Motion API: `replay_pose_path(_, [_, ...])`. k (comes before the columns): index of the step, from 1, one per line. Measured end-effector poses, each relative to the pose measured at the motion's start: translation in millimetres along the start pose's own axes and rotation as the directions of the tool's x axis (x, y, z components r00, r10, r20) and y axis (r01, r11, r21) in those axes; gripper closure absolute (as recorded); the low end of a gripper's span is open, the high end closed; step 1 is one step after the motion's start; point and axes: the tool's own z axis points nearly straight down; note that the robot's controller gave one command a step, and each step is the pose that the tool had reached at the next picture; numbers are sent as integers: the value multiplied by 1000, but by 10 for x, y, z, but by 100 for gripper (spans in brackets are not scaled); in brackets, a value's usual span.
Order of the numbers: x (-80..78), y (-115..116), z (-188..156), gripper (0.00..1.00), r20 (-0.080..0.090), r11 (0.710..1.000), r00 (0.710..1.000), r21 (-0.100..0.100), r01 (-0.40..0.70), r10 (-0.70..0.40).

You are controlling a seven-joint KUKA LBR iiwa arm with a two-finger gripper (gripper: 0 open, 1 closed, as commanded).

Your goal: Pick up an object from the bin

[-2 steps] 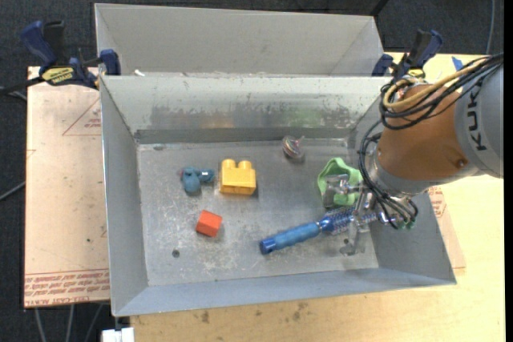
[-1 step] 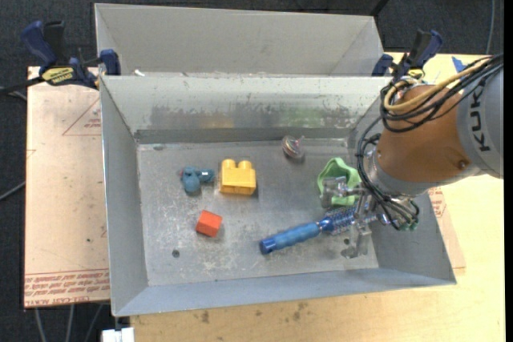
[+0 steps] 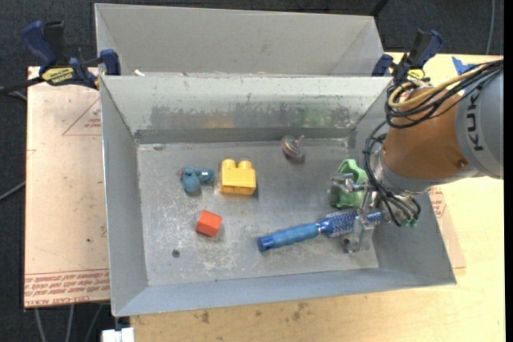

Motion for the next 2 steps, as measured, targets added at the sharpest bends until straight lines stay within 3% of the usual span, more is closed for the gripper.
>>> replay_pose_path(1, [-12, 10, -4, 0, 3, 1000, 1000, -1, 1, -1])
replay_pose_path(2, [-6, 11, 4, 100, 2, 1000, 1000, -1, 1, -1])
